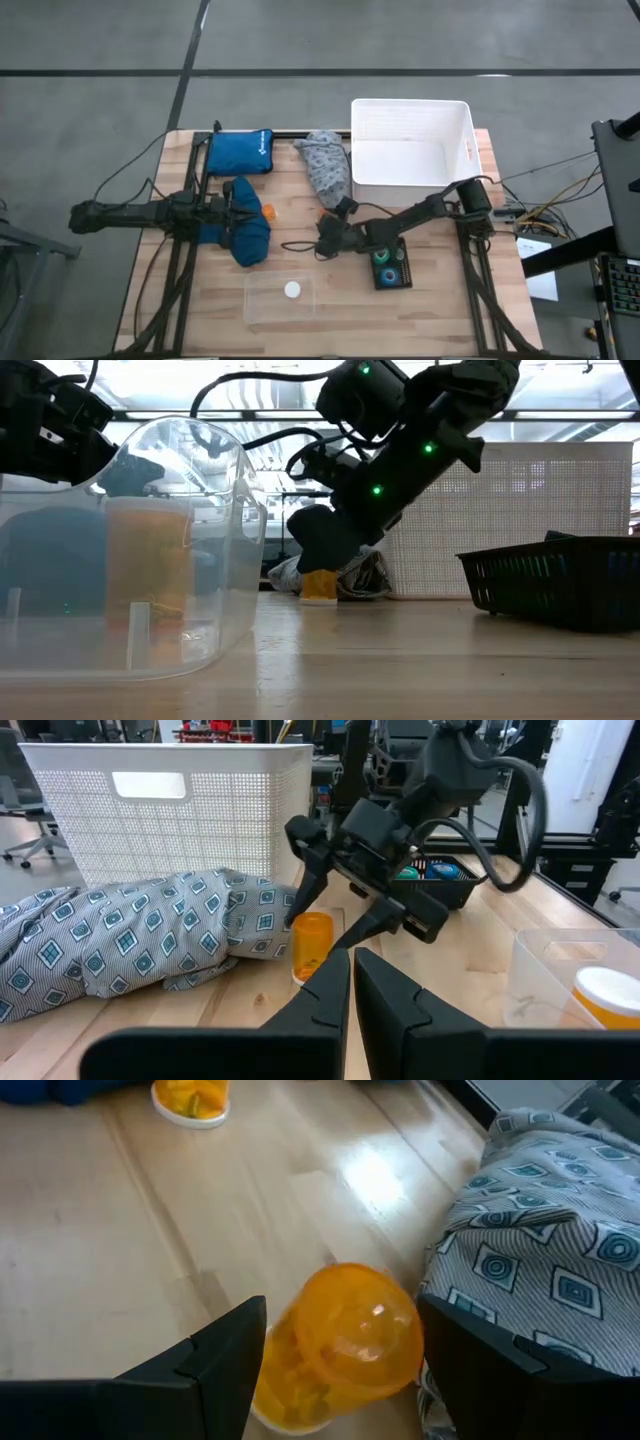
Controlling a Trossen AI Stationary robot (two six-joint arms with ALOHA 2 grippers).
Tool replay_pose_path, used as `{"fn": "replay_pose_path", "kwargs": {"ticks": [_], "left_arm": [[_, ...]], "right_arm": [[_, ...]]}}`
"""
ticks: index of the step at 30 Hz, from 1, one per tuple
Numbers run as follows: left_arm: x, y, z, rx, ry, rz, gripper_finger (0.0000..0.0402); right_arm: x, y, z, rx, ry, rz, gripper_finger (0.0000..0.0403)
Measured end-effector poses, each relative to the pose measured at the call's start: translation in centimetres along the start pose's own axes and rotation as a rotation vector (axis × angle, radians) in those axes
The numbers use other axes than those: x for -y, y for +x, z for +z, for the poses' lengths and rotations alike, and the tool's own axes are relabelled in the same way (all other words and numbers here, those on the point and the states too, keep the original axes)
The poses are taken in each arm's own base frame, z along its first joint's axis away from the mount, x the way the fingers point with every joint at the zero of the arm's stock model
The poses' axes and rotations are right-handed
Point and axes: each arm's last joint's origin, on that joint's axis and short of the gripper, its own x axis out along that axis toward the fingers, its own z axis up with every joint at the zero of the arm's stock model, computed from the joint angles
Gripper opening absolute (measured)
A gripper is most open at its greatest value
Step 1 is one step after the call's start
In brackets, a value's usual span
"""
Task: Pick & place medical supplies in basket/bin
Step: Put the right orange pill bottle into the transparent bin
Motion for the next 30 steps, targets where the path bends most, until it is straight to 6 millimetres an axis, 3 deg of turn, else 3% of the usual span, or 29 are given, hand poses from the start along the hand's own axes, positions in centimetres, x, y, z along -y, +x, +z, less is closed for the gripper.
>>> {"fn": "replay_pose_path", "kwargs": {"ticks": [11,23,30], "left_arm": [[0.00,0.00,-0.01,0.000,0.000,0.000,0.0026],[0.00,0.00,0.00,0.000,0.001,0.000,0.0026],[0.00,0.00,0.00,0.000,0.004,0.000,0.0026]], "right_arm": [[0.93,1.05,0.28,-0.027,0.030,0.047,0.0252],[0.93,1.05,0.29,-0.026,0.048,0.047,0.0200],[0.95,0.95,0.46,-0.020,0.053,0.050,0.0192]]}}
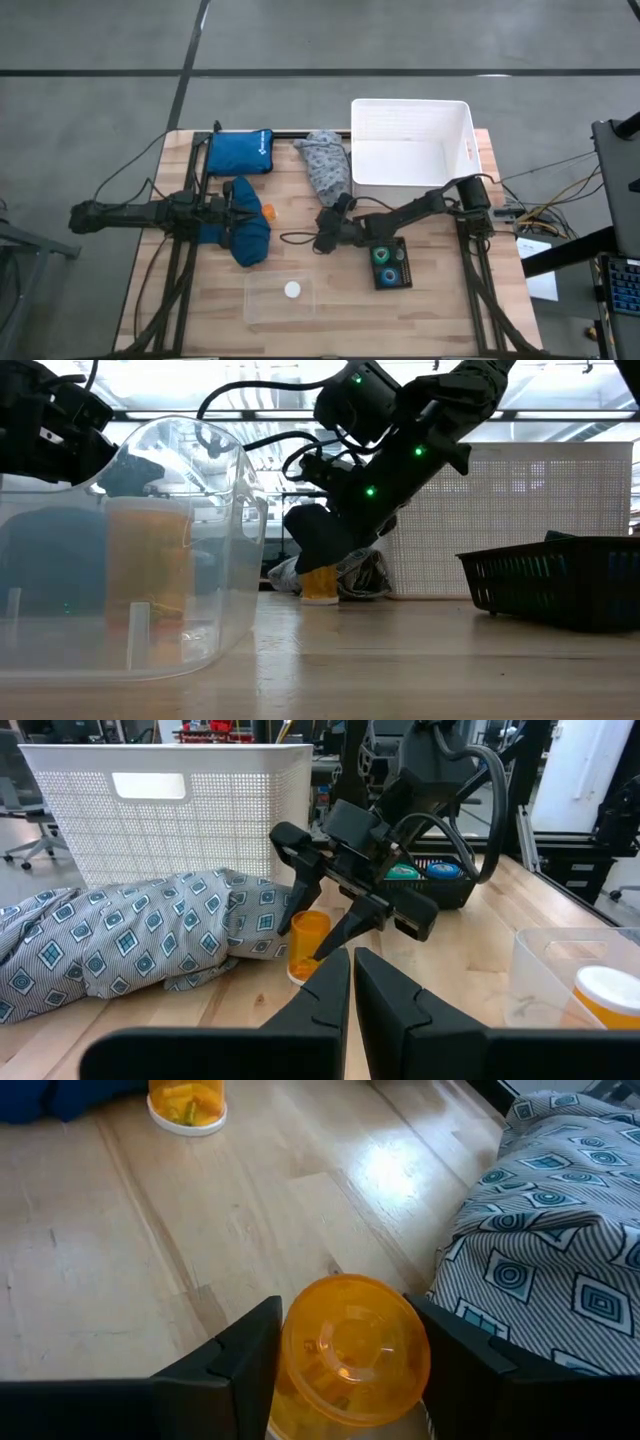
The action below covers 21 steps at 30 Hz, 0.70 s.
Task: Pick & place medical supplies in basket/bin
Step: Put the right orange pill bottle into the transparent bin
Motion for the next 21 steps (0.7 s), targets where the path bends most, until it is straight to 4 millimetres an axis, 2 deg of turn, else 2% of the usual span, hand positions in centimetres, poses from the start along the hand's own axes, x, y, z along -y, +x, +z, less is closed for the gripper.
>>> {"fn": "replay_pose_path", "kwargs": {"ticks": [4,10,17,21], "left_arm": [[0.0,0.0,0.0,0.000,0.000,0.000,0.0026],[0.0,0.0,0.0,0.000,0.000,0.000,0.0026],[0.0,0.0,0.0,0.000,0.000,0.000,0.0026],[0.0,0.0,0.0,0.000,0.000,0.001,0.0026]], "right_arm": [[-0.1,-0.9,0.9,0.033,0.018,0.027,0.0190],[0.0,-4.1,3.5,0.118,0.046,0.097,0.0190],[-0.2,-8.6,6.2,0.198,0.091,0.290,0.0189],[-0.9,-10.6,7.2,0.261,0.101,0.479,0.0189]]}}
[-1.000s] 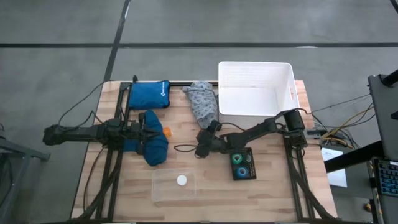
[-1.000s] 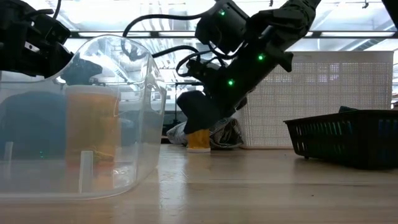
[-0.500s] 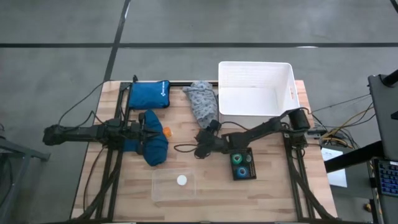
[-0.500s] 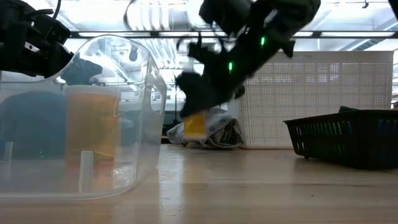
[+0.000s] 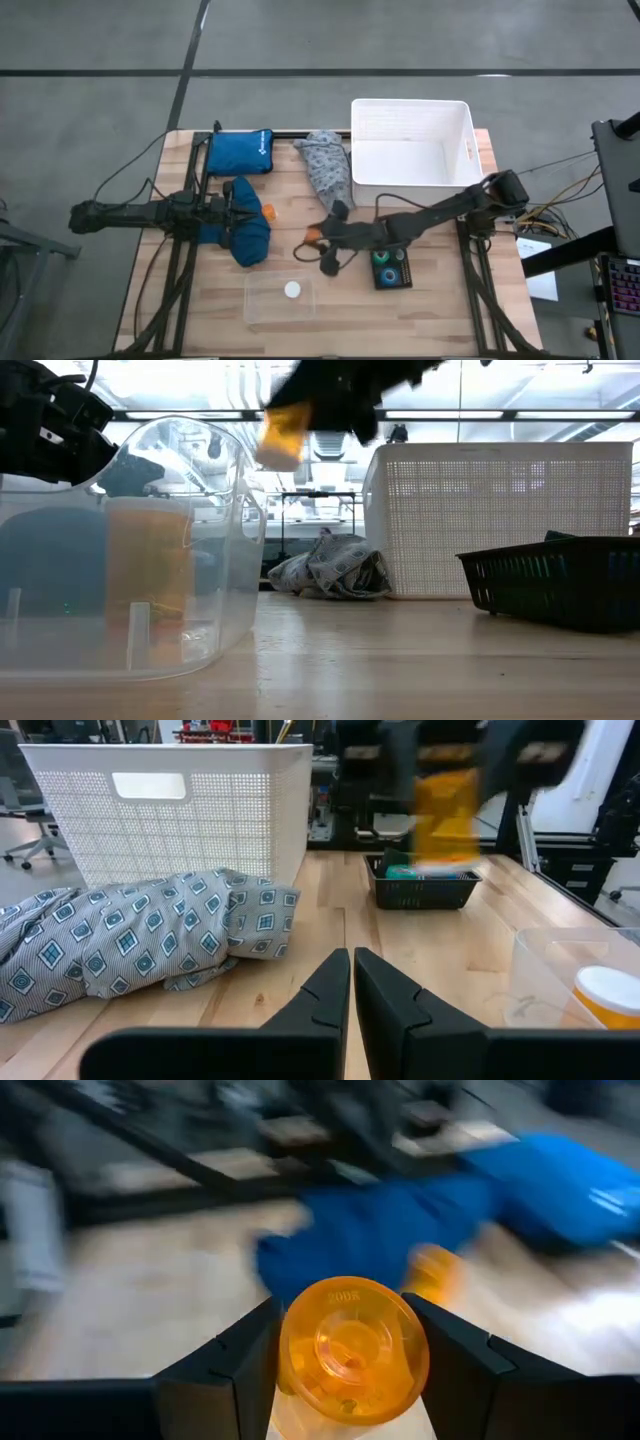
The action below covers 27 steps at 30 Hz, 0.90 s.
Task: Pick & place medical supplies in basket/bin
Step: Put the right orange pill bottle into the transparent bin
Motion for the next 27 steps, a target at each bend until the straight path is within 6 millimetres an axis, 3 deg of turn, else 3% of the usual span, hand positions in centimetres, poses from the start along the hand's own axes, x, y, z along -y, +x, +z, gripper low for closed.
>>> {"fn": "replay_pose_path", "kwargs": {"ticks": [8,27], "left_arm": [[0.0,0.0,0.0,0.000,-0.001,-0.001,0.0026],[0.0,0.0,0.0,-0.001,-0.003,-0.001,0.0026]], "right_arm": [[-2.7,-0.4,0.8,0.149,-0.067,0.264,0.0189],[-6.3,3.6,-1.0,0.150,-0.087,0.418,0.0189]]}}
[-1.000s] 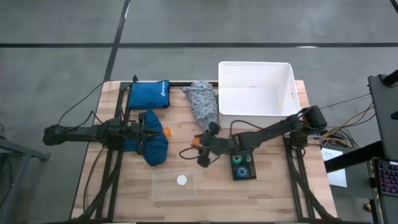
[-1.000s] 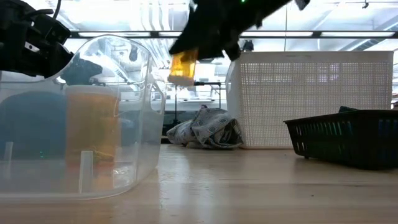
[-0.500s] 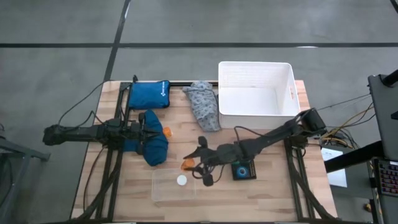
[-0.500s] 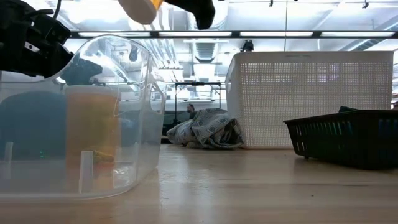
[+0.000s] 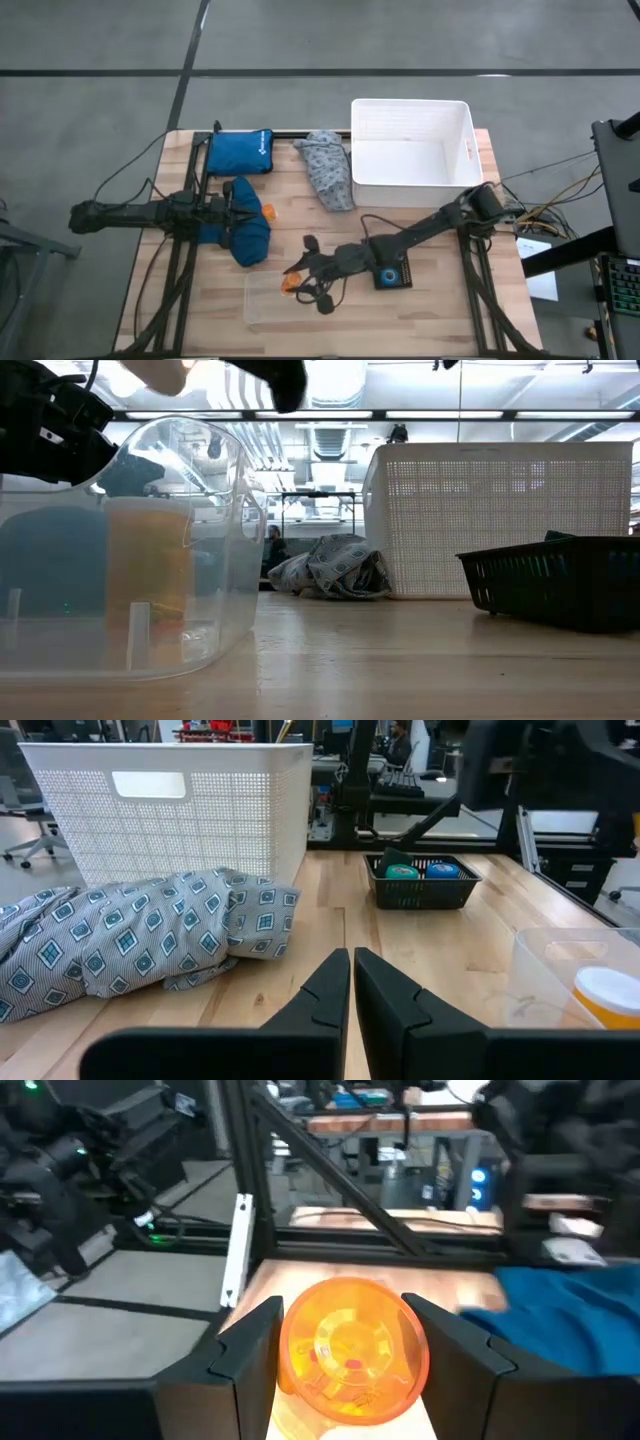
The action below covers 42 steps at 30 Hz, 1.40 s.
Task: Pick & place medical supplies in basket/bin
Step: Put the right orange pill bottle into the transparent bin
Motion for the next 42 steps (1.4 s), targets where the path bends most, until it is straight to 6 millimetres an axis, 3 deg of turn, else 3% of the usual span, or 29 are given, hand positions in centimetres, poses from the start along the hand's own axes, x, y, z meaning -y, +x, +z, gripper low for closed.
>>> {"fn": "replay_pose_path", "kwargs": {"ticks": [12,19,26,42], "left_arm": [[0.0,0.0,0.0,0.001,0.000,0.000,0.0026],[0.0,0.1,-0.1,-0.012,0.004,-0.001,0.0026],[0.0,0.1,-0.1,-0.017,0.004,0.001,0.0026],[0.0,0.1,-0.1,-0.019,0.003,0.000,0.0026]], "right_arm": [[-0.5,6.7,-2.3,-0.162,-0.090,-0.001,0.0189],[-0.8,8.9,-2.7,-0.275,-0.147,-0.006,0.0189],[-0.8,9.0,-2.2,-0.306,-0.163,-0.009,0.0189],[-0.4,8.7,-4.7,-0.317,-0.147,-0.011,0.0189]]}}
